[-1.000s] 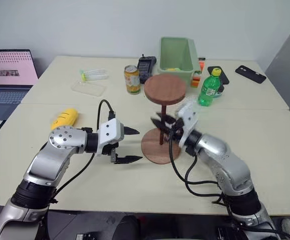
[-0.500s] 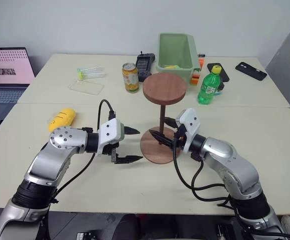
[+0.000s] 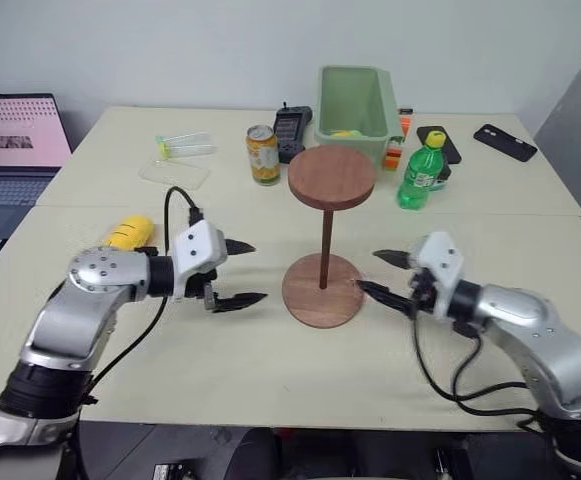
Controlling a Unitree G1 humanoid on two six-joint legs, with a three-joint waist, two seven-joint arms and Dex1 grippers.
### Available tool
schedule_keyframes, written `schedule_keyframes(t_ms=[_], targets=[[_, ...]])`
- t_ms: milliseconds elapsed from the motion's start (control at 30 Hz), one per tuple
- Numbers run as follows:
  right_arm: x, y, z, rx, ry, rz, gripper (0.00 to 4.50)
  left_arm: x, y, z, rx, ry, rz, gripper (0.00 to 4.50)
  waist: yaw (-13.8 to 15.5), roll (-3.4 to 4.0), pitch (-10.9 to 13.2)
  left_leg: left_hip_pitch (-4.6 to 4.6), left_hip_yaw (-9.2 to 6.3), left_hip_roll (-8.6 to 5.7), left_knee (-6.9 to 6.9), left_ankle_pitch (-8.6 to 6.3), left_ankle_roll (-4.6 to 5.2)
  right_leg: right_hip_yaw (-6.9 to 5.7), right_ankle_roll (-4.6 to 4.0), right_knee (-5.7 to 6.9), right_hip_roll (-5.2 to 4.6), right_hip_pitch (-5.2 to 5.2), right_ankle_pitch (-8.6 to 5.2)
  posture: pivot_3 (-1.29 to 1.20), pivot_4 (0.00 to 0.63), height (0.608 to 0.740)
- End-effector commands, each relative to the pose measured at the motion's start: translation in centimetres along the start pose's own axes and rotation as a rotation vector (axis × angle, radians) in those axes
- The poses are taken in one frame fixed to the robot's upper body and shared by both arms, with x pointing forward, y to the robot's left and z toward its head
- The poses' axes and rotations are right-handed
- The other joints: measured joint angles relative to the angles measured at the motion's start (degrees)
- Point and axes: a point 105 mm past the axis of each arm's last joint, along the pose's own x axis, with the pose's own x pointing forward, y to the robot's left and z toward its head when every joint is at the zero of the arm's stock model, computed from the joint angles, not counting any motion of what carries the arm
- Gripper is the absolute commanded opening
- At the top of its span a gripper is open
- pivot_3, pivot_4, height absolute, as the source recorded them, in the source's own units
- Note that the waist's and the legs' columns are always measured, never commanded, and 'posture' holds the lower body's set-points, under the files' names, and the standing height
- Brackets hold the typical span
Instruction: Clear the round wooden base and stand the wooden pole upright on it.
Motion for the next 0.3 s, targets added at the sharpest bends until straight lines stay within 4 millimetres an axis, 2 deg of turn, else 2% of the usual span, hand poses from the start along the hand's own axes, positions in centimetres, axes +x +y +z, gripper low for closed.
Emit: schedule_keyframes(t_ms=[33, 167, 300], targets=[[-3.4, -0.5, 2.9, -0.088, -0.077, 0.047, 3.12, -2.1, 1.1, 0.3, 0.028, 0.016, 0.070, 4.50, 0.0, -0.01, 0.0, 0.01, -0.01, 0.03, 0.01, 0.00, 0.00, 0.00, 0.00, 0.00, 0.00, 0.01, 0.00, 0.00, 0.150, 0.740], [-6.5, -1.6, 3.2, -0.127, 0.013, 0.070, 3.12, -3.6, 2.3, -0.6, 0.032, 0.068, 0.108, 4.50, 0.1, -0.02, 0.0, 0.03, -0.02, 0.01, 0.02, 0.00, 0.00, -0.03, 0.00, 0.01, 0.00, 0.06, 0.00, 0.00, 0.150, 0.740], [-7.6, -1.6, 3.4, -0.138, 0.057, 0.093, 3.12, -3.6, 2.6, -0.7, 0.042, 0.067, 0.099, 4.50, 0.1, -0.04, 0.0, 0.04, -0.01, 0.03, 0.02, 0.00, 0.00, -0.03, 0.00, -0.01, 0.00, 0.09, 0.00, 0.00, 0.150, 0.740]])
